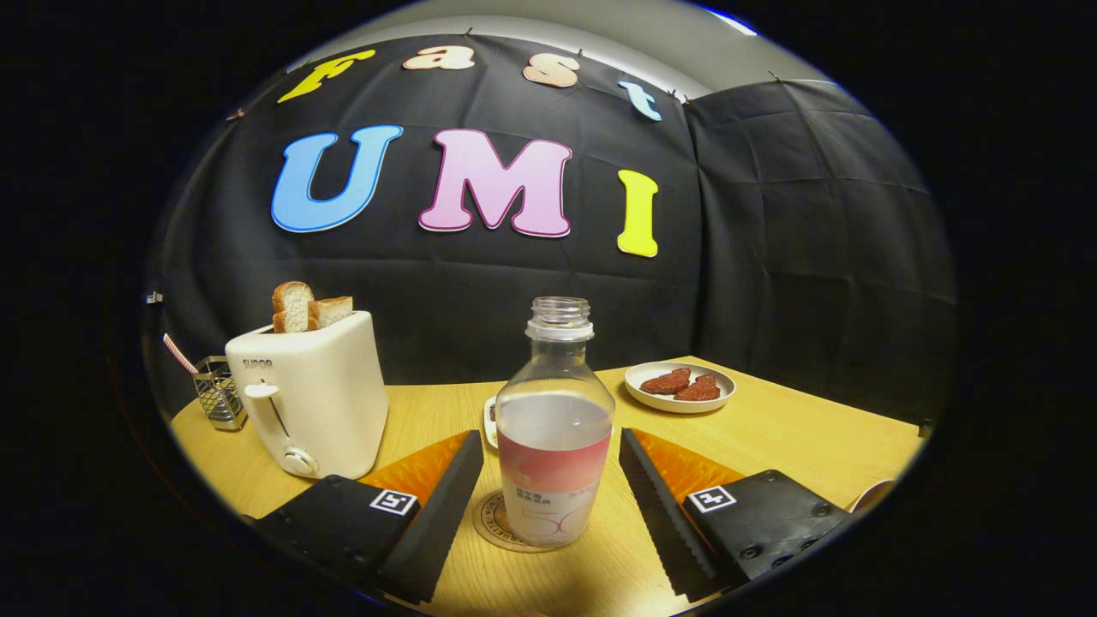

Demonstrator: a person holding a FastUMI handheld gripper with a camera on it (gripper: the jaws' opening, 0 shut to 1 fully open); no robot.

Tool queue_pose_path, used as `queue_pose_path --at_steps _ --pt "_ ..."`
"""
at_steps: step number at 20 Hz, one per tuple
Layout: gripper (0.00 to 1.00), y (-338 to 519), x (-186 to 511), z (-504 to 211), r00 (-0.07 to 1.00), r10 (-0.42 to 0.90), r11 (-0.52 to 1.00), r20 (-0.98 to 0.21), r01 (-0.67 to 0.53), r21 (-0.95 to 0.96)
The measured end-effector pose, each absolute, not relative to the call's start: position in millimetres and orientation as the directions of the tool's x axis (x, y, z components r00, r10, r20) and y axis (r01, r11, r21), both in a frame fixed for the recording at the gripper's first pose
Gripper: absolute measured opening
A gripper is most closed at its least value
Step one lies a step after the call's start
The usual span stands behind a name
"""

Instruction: Take the bottle from table, then pour the juice into the cup, finally place the bottle on the coaster

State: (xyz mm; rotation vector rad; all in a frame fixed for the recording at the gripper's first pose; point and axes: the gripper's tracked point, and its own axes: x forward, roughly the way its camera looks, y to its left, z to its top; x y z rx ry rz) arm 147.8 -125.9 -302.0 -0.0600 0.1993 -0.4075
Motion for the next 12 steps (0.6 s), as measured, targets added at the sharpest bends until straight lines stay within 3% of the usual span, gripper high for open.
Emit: queue_pose_path --at_steps 12 --pt "0.97 -95 64 -261 0.919 -0.326 0.941 -0.223 0.292 -0.172"
